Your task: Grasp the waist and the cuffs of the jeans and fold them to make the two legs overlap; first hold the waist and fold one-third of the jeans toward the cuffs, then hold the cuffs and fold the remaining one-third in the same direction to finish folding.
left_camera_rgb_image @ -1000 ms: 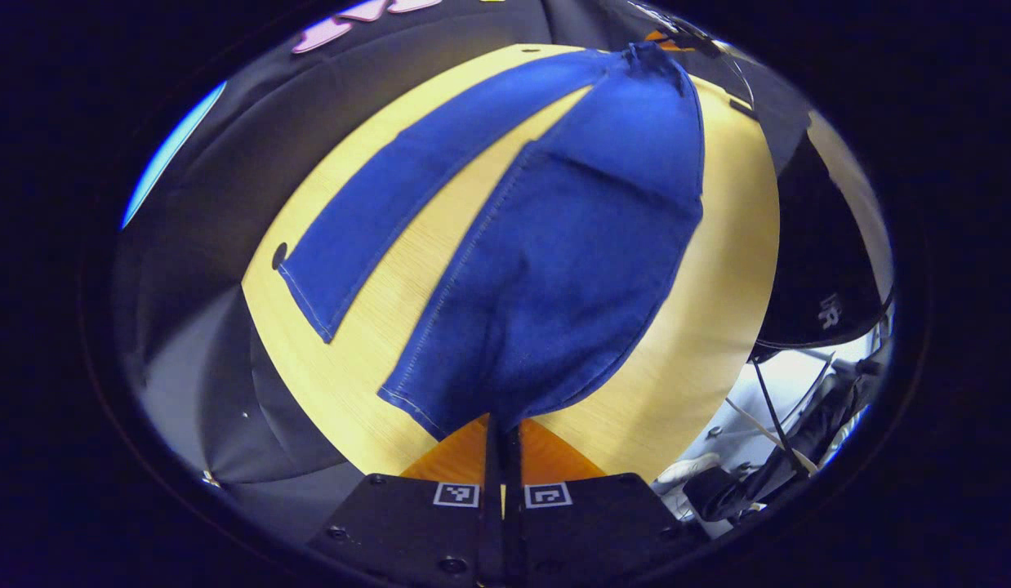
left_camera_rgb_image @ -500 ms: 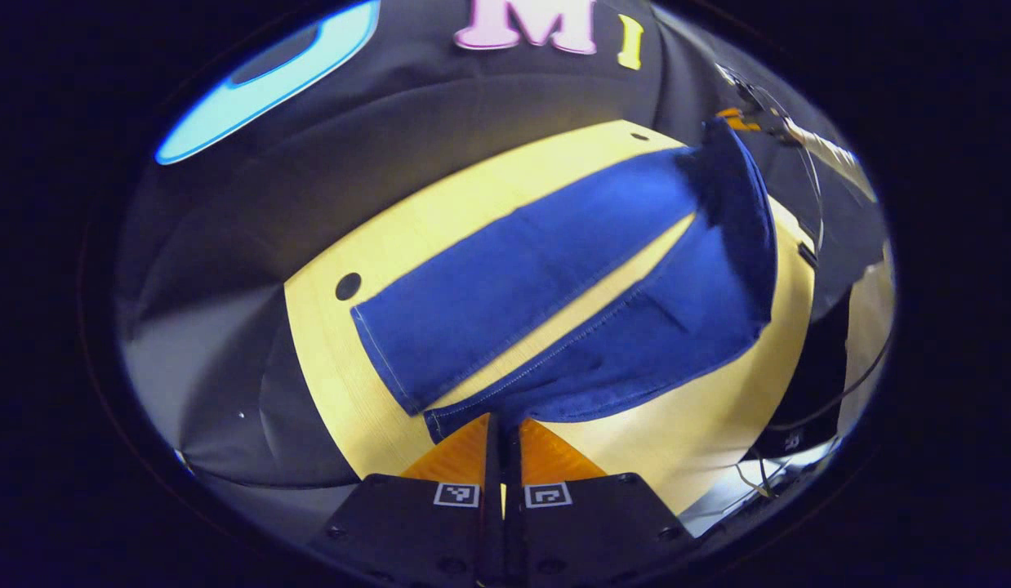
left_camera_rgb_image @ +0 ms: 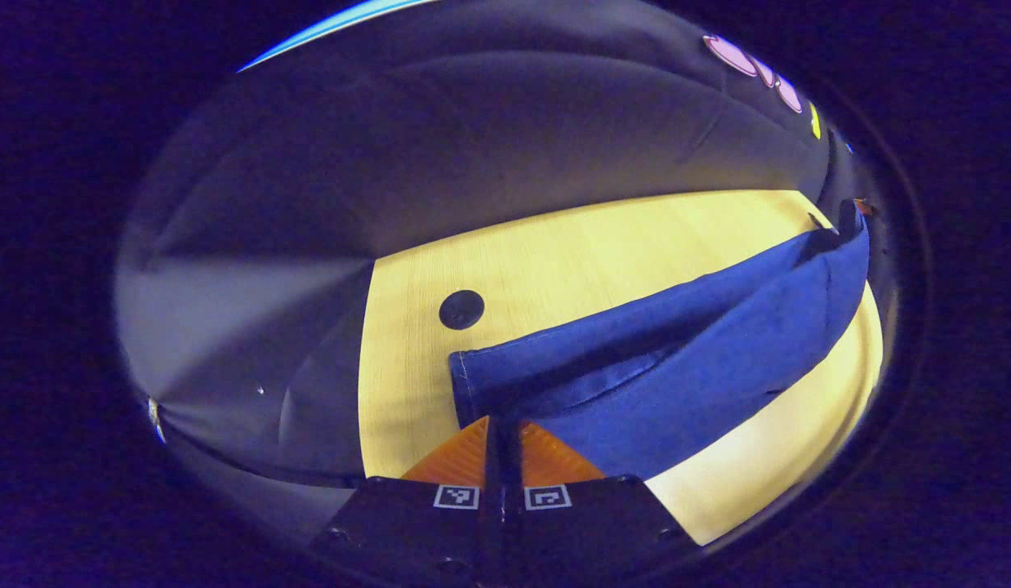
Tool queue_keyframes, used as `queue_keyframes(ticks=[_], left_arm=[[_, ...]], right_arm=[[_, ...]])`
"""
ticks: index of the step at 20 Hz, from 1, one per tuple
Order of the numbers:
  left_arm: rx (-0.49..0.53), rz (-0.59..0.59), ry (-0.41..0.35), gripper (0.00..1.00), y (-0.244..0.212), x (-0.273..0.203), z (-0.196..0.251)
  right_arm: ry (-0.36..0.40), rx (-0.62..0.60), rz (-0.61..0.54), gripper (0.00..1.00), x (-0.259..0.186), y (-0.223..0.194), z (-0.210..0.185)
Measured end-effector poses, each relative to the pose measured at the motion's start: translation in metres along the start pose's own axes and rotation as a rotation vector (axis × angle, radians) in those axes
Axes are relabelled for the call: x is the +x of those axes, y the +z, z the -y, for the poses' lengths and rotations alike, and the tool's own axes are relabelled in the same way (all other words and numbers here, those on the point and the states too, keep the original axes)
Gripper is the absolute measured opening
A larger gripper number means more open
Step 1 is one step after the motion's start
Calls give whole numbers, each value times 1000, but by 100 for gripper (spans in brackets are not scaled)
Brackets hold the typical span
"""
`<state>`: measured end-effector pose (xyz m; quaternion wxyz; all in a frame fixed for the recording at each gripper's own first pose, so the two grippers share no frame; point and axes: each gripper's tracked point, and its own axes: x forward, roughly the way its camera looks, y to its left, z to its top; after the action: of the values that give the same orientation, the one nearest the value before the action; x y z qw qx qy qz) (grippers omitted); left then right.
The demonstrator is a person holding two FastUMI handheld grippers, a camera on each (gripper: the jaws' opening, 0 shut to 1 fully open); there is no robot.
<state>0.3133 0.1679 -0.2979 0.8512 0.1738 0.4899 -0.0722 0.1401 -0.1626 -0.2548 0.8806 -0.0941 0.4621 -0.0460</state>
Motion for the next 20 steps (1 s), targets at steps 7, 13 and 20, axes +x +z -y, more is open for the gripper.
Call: queue_keyframes(ticks=[7,13,20], left_arm=[[18,-36,112,8,1,17,-3],[-66,91,215,99,9,1,-12],[-123,501,286,98,49,-111,18]], right_arm=[[-9,-84,-78,9,-2,2,1],[11,49,-57,80,-12,-9,-7],[-67,352,78,97,-74,-15,24]])
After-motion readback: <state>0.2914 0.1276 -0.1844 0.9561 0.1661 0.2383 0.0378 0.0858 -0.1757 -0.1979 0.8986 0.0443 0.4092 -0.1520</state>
